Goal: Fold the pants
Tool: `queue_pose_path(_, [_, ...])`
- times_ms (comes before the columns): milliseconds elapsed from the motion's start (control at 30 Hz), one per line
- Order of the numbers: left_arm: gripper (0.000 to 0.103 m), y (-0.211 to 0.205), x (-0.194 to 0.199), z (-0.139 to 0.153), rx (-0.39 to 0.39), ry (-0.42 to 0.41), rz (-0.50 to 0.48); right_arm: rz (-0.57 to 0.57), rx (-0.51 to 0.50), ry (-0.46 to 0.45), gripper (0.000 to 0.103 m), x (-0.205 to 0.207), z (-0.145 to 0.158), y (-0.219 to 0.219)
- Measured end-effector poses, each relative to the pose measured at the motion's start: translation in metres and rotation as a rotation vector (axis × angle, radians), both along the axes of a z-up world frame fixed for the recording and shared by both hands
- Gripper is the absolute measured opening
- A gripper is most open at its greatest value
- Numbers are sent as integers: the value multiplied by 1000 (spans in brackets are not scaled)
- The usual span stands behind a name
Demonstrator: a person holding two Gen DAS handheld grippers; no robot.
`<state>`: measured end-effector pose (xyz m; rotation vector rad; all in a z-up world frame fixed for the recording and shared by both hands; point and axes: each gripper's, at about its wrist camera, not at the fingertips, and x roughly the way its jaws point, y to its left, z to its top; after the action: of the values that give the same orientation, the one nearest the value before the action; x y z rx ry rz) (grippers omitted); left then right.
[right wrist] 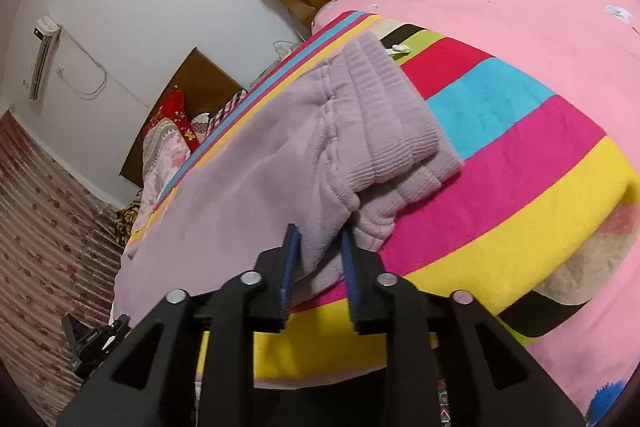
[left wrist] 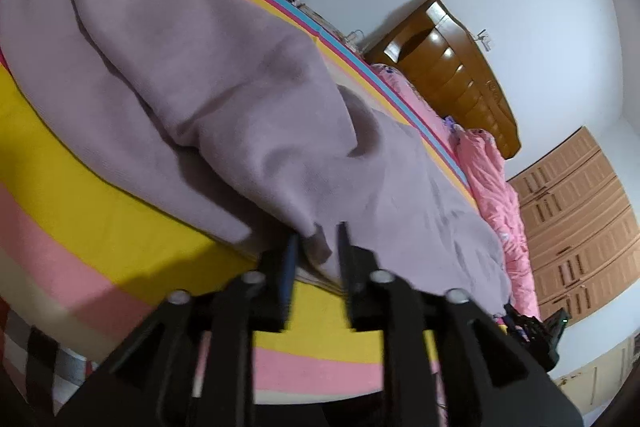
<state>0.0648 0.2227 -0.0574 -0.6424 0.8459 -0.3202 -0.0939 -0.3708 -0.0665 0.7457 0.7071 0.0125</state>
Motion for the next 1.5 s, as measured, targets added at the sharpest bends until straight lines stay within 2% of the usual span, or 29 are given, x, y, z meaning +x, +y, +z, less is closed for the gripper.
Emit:
queue_pose_path(67, [34,-5,1,-1,-19,3,-7,5,7,-7,34,0,1,3])
queue_pose_path(100, [37,-6,1,-1,-28,-2,-10,7,11,-12,35,-1,1,6])
queue_pose_path(200, [35,-15,1,1,4,-13,-14,8,-38,-11,35,1,4,12])
queue_pose_path(233, [24,-17,2,2,17,-19,-13,6,-43,-12,30,1,3,13])
queue_pose_path(267, [18,-18,2,3,26,-23,-13,-5,-55,-8,19,1,3,12])
queue_pose_path(333, [8,-21,2,5,39,-34,-19,-12,-64,-9,13,2,1,10])
queue_pose_path(533, [5,-20,-3,23,73,-86,-13,-17,-125,-84,9,-12,29,21])
queue_pose_path(600, [5,-19,-2,20,90,-76,-8,-24,-120,-67,9,-15,24,21])
queue_pose_path(667, [5,-14,1,10,84,-47,7,-35,-105,-21,9,-14,7,17])
queue_pose_path(733, [6,-14,4,1,77,-25,2,-37,-77,-26,8,-13,-4,12])
queue_pose_path(800, [8,-15,4,-2,96,-19,-9,-24,-89,-24,8,-9,-2,11])
queue_pose_path(867, [20,-12,3,-1,97,-19,-5,2,-114,-4,18,-7,3,13])
queue_pose_path(900, [38,-8,2,2,101,-19,12,15,-113,6,22,-9,7,13])
queue_pose_path(933, [55,1,-2,9,116,-28,58,18,-112,11,44,-11,9,12])
queue_pose_path(967, [62,8,-9,19,164,-40,128,-12,-132,24,71,-18,15,10])
queue_pose_path(1000, [68,13,-16,33,238,-60,202,-68,-173,15,72,-30,24,9])
queue_pose_path(1067, [70,11,-25,59,297,-132,220,-111,-337,-60,72,-45,53,14])
queue_pose_path(1133, [81,-10,-20,82,296,-186,128,-84,-459,-104,72,-42,75,26])
queue_pose_path(1167, [86,-26,-15,90,294,-205,66,-36,-510,-129,72,-31,87,39])
queue_pose_path(1200, [95,-46,-8,96,296,-220,-3,0,-533,-133,72,-20,91,48])
queue_pose_path(1300, [98,-125,17,95,355,-214,-218,122,-588,-80,72,28,87,72])
queue_pose_path(1367, [98,-175,37,77,403,-158,-334,181,-587,-5,72,63,78,76])
queue_pose_path(1433, [98,-213,58,55,423,-57,-416,222,-564,36,72,93,74,74])
queue_pose_path(1467, [97,-229,66,45,439,-9,-441,231,-564,47,72,113,78,68])
queue_pose_path(1500, [96,-237,70,42,449,5,-451,229,-556,51,72,124,83,64])
